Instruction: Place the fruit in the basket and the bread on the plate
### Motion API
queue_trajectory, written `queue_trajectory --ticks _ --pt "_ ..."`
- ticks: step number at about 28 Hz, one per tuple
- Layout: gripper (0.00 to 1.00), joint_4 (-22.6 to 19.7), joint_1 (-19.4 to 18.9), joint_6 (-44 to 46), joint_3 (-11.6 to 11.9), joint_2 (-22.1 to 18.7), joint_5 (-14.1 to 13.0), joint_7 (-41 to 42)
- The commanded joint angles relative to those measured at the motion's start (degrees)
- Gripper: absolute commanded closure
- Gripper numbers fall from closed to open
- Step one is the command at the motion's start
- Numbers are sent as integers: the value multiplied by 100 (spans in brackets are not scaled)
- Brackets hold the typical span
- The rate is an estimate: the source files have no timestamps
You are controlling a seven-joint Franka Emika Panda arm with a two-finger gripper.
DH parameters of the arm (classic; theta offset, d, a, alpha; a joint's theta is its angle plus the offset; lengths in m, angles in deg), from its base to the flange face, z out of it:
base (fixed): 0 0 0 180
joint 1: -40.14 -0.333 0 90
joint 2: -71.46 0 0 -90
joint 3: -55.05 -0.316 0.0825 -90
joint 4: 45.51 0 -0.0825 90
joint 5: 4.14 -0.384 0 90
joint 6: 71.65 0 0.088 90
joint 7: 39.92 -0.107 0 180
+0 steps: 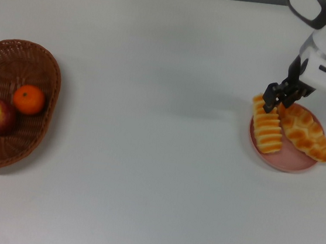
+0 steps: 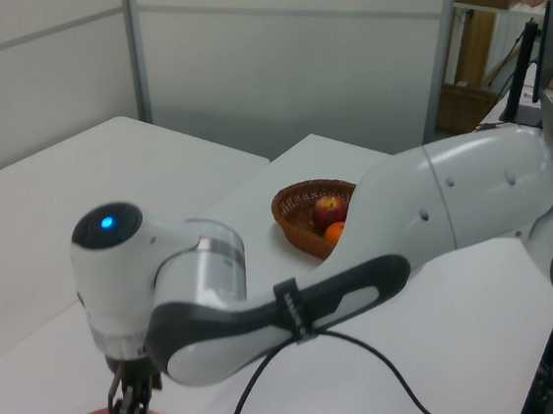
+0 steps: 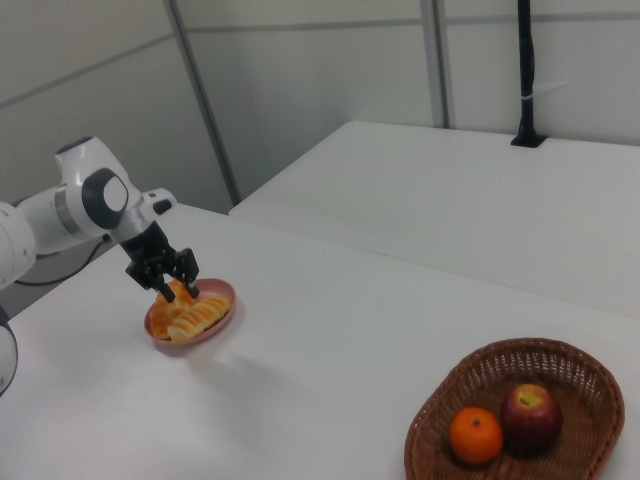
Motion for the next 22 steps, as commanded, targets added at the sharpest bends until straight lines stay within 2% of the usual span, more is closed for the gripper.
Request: queue_trajectory --ticks 1,10,15,22 --pt "0 -163 87 310 36 -519 -60 -83" --pt "0 -154 439 1021 54 -1099 -219 -39" --pt "0 -163 904 1804 62 -1442 -403 285" --pt "0 -180 1923 2253 62 -1855 -860 593"
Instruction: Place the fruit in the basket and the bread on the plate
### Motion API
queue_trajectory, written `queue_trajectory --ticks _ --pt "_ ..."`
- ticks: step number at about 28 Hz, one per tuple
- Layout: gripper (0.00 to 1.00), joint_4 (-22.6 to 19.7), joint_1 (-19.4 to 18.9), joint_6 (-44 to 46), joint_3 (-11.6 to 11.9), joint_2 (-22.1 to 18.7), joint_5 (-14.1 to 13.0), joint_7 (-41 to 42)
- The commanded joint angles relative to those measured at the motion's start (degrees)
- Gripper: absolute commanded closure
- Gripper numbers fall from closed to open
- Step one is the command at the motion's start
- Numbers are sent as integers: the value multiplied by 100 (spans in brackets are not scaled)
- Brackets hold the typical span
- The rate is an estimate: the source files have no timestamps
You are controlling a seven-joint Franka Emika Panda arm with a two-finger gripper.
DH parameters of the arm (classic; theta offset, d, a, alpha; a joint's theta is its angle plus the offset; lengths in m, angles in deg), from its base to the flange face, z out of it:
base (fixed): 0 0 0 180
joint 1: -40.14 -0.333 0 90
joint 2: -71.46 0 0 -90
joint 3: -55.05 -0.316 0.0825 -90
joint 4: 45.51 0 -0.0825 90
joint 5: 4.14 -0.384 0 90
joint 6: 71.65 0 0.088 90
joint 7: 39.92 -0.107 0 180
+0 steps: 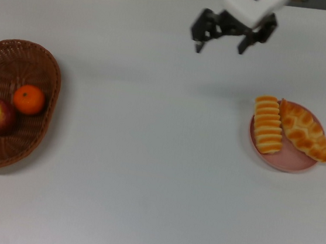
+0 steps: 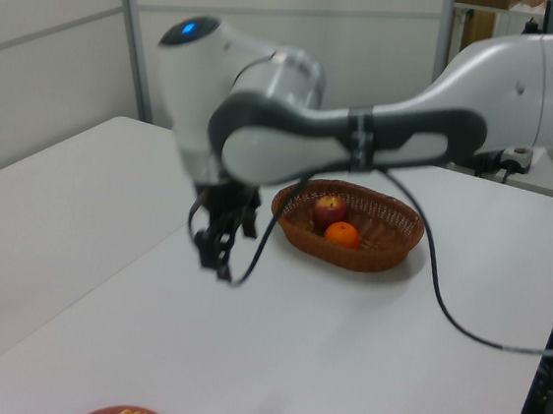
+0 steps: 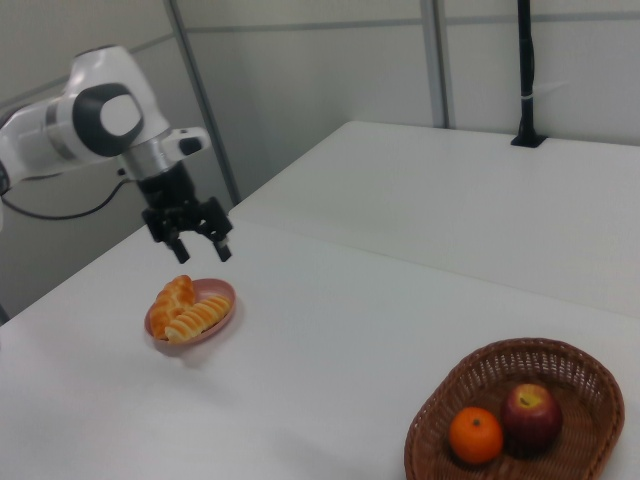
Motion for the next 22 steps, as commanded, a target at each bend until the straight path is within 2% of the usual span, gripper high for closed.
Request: queue_trajectory --ticks 1,4,5,8,20,22 --pt "0 -198 660 238 11 -360 -380 281" --pt "0 -198 1003 334 11 -405 -599 517" --pt "0 -206 1195 378 11 -431 -817 666" --pt "0 -198 1416 475 11 -448 -1030 738" --pt "0 -294 2172 449 28 -387 -1083 1071" --pt "0 -294 2199 458 28 -370 -1101 1125"
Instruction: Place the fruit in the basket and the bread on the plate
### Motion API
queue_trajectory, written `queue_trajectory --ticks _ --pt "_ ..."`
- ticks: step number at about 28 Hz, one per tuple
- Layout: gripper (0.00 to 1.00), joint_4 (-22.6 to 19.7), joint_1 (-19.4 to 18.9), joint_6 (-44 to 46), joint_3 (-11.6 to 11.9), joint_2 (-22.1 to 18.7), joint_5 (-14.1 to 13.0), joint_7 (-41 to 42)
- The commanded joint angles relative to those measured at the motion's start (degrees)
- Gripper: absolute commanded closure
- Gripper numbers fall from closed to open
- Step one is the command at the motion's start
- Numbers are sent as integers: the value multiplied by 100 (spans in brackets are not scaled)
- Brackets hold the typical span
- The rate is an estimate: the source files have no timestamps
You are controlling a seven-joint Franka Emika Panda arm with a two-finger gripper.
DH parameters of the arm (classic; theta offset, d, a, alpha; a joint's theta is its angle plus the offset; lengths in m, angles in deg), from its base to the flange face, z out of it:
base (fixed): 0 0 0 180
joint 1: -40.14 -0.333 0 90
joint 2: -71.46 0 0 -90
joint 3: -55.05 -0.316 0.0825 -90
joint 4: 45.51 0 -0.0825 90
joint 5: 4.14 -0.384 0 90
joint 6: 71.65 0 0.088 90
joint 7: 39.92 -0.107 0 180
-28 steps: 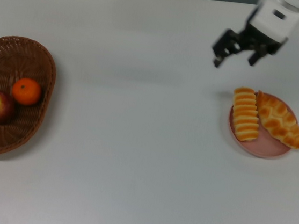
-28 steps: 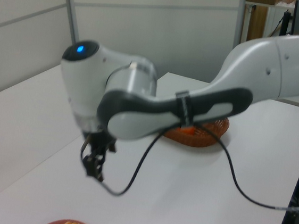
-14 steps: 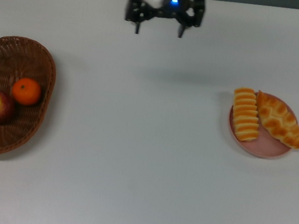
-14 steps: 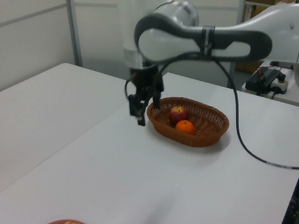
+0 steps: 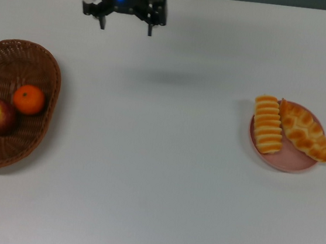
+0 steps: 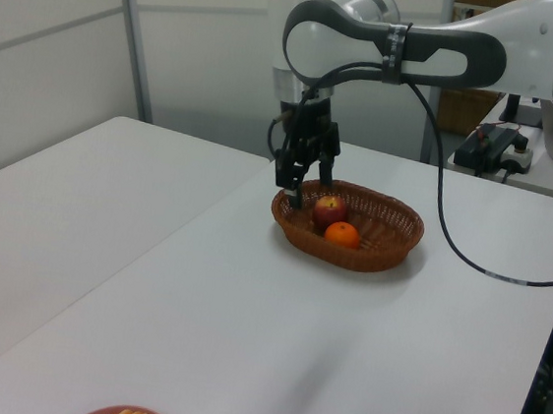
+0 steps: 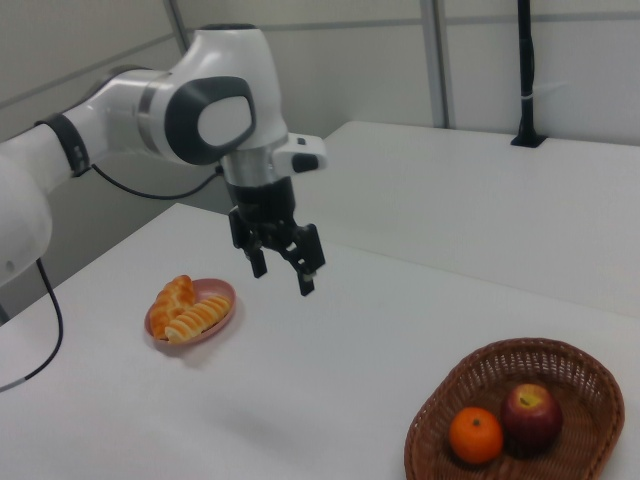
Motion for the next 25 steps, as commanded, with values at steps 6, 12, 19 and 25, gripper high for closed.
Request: queue_trajectory --ticks 6,12,19,25 --pt "0 -181 323 57 21 -18 -199 346" --pt "0 -164 410 31 21 -9 -261 548" --pt "0 -146 410 13 30 70 -252 583" --pt "0 -120 463 13 30 70 -235 601"
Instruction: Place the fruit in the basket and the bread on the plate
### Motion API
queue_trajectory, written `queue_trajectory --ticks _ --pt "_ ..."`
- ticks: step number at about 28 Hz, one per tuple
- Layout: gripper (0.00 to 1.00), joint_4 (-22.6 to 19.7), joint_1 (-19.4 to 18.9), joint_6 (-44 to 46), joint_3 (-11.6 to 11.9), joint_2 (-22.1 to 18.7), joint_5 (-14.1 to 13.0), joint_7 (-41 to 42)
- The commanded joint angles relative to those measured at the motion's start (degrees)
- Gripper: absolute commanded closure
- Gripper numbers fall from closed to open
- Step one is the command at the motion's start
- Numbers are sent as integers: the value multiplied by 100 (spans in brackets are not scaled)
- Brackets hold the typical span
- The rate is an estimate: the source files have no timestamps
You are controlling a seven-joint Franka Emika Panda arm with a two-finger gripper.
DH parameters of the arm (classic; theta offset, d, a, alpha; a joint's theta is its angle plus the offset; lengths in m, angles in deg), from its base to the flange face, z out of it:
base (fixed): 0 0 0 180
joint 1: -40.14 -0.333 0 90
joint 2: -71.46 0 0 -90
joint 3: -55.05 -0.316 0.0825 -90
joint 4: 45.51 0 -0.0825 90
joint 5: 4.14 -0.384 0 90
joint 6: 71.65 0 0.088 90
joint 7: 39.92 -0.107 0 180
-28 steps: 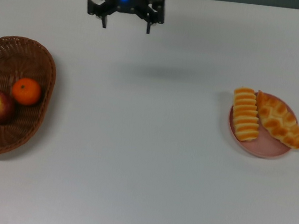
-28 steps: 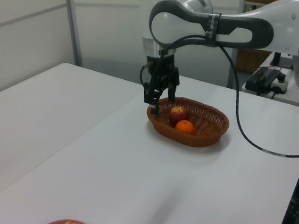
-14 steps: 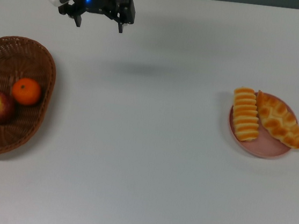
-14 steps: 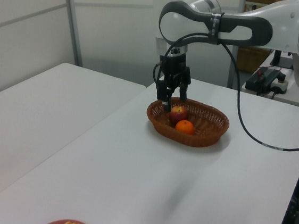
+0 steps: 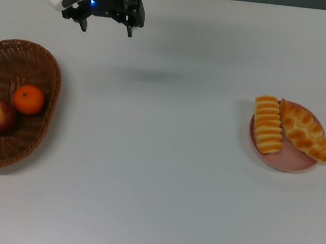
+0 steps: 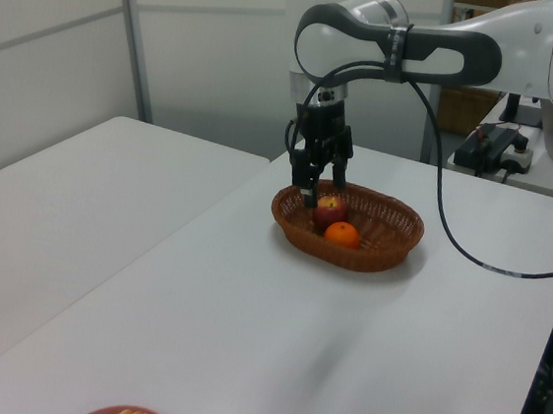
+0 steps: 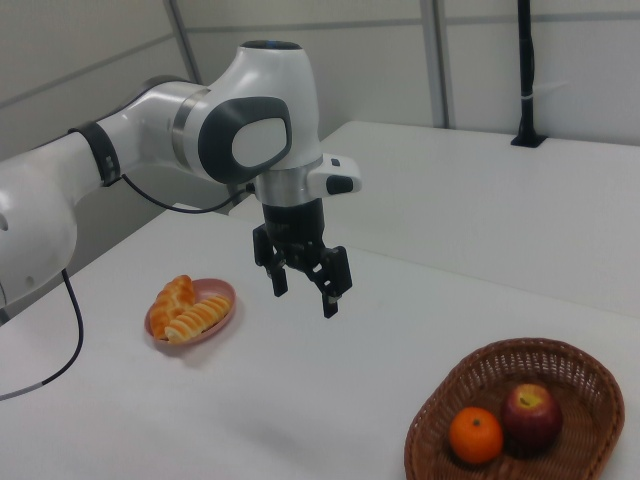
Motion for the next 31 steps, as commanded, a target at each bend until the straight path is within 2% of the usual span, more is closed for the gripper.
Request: queue_trajectory --ticks 1,31 --pt "0 -26 63 13 30 -23 -108 172" --pt "0 -17 239 13 30 -14 59 155"
